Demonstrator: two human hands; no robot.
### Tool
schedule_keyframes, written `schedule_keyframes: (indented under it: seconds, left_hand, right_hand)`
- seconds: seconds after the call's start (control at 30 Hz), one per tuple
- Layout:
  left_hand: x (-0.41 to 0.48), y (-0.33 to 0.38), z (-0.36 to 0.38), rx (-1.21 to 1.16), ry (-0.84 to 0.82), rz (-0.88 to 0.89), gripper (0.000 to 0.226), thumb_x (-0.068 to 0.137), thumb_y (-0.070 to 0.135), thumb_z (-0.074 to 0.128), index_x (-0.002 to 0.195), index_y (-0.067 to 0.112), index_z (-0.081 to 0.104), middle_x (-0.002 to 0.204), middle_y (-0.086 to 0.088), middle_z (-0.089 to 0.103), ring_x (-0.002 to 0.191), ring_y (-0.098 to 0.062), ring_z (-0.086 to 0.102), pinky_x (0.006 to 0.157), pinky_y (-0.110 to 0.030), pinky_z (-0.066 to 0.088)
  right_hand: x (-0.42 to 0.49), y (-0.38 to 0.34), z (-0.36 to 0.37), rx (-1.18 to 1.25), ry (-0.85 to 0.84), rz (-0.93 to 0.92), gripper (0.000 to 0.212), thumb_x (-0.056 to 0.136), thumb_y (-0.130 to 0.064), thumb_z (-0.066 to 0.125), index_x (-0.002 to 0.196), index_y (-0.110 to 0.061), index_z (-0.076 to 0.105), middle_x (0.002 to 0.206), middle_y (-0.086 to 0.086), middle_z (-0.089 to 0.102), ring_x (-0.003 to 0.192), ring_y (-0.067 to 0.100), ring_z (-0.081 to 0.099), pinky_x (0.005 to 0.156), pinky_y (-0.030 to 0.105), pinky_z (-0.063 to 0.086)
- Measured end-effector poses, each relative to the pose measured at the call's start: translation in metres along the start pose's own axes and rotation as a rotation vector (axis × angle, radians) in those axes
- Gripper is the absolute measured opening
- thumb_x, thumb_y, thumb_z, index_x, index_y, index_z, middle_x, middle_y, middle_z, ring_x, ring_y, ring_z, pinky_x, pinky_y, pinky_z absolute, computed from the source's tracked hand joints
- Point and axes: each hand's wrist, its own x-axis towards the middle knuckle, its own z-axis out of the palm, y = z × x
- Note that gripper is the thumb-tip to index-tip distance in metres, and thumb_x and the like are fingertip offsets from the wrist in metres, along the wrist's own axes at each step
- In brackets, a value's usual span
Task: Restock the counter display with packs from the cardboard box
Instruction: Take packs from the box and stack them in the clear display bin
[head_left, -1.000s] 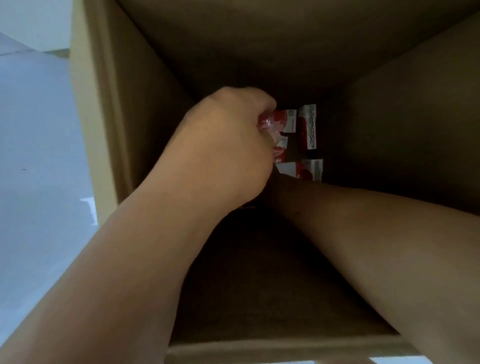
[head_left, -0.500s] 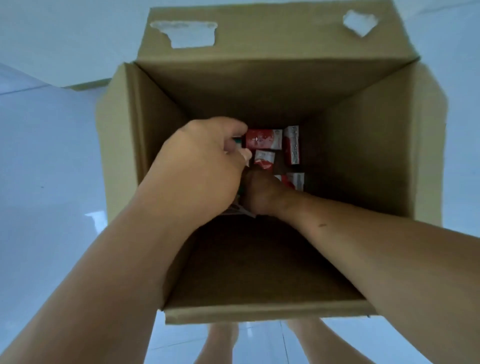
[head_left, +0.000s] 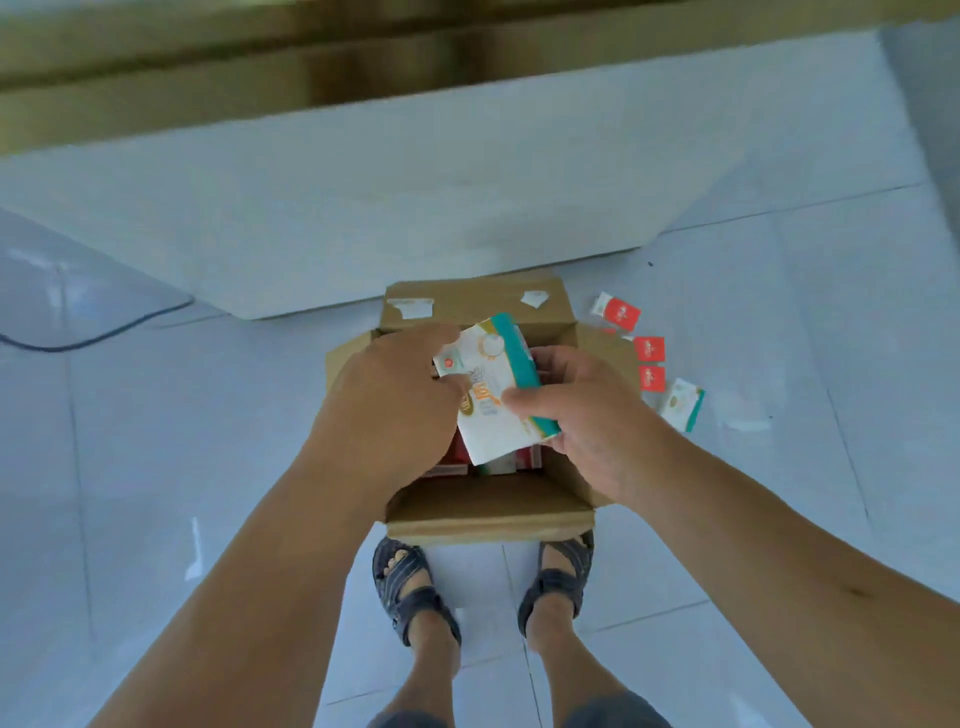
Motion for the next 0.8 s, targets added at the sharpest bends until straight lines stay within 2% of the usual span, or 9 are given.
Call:
schedule_keyframes:
  seconds: [0.13, 0.2, 0.33, 0.43, 0.53, 0.67, 0.8]
  left_hand:
    - [-0.057, 0.051, -0.061, -0.080, 0.071, 0.071, 0.037, 0.096, 0.027, 0.054, 0.131, 0.040, 0.053, 0.126, 0.015, 0.058, 0.080, -0.012, 0.059, 0.052, -0.018, 0.042]
    - [-0.087, 0.074, -0.090, -0.081, 0.106, 0.120, 0.036, 0.096, 0.027, 0.054, 0.131, 0.038, 0.054, 0.131, 0.012, 0.056, 0.085, -0.014, 0.057, 0.052, -0.019, 0.041]
    - [-0.144, 0.114, -0.139, -0.041, 0.182, 0.227, 0.037, 0.096, 0.027, 0.055, 0.132, 0.036, 0.054, 0.135, 0.010, 0.054, 0.101, -0.012, 0.055, 0.058, -0.018, 0.040]
    - [-0.180, 0.141, -0.171, -0.048, 0.206, 0.315, 0.036, 0.095, 0.025, 0.056, 0.129, 0.036, 0.058, 0.130, 0.009, 0.059, 0.101, -0.018, 0.060, 0.065, -0.025, 0.047]
    - [-0.215, 0.170, -0.204, -0.007, 0.235, 0.398, 0.037, 0.093, 0.022, 0.056, 0.127, 0.037, 0.059, 0.123, 0.008, 0.062, 0.100, -0.017, 0.060, 0.077, -0.031, 0.053]
    - [-0.255, 0.208, -0.253, -0.027, 0.304, 0.480, 0.037, 0.094, 0.025, 0.057, 0.128, 0.039, 0.057, 0.124, 0.009, 0.062, 0.103, -0.016, 0.060, 0.084, -0.038, 0.056]
    - [-0.291, 0.245, -0.299, -0.082, 0.338, 0.580, 0.037, 0.092, 0.025, 0.060, 0.125, 0.042, 0.058, 0.124, 0.010, 0.063, 0.105, -0.017, 0.061, 0.089, -0.041, 0.055]
  right_hand:
    - [-0.086, -0.055, 0.003, 0.111, -0.041, -0.076, 0.039, 0.082, 0.003, 0.070, 0.115, -0.015, 0.065, 0.110, 0.004, 0.073, 0.104, 0.025, 0.068, 0.091, 0.042, 0.057]
    - [-0.128, -0.081, 0.005, 0.150, -0.054, -0.128, 0.039, 0.082, 0.004, 0.069, 0.115, -0.015, 0.065, 0.110, 0.006, 0.074, 0.105, 0.027, 0.068, 0.092, 0.044, 0.056]
    - [-0.203, -0.130, 0.012, 0.190, -0.112, -0.220, 0.052, 0.081, 0.010, 0.064, 0.124, -0.018, 0.058, 0.114, 0.013, 0.071, 0.102, 0.028, 0.070, 0.079, 0.039, 0.057]
    - [-0.247, -0.165, 0.020, 0.177, -0.115, -0.310, 0.057, 0.082, 0.009, 0.065, 0.126, -0.025, 0.056, 0.115, 0.009, 0.070, 0.103, 0.029, 0.069, 0.088, 0.047, 0.056]
    - [-0.289, -0.204, 0.028, 0.175, -0.099, -0.417, 0.046, 0.083, 0.006, 0.065, 0.120, -0.021, 0.059, 0.108, 0.009, 0.072, 0.100, 0.031, 0.070, 0.092, 0.051, 0.054]
    - [-0.344, -0.255, 0.035, 0.180, -0.070, -0.541, 0.029, 0.087, 0.000, 0.065, 0.111, -0.015, 0.060, 0.100, 0.014, 0.073, 0.090, 0.031, 0.070, 0.078, 0.044, 0.056]
    - [-0.396, -0.300, 0.040, 0.211, -0.061, -0.641, 0.029, 0.088, -0.005, 0.065, 0.114, -0.016, 0.060, 0.102, 0.012, 0.074, 0.091, 0.030, 0.072, 0.072, 0.042, 0.057]
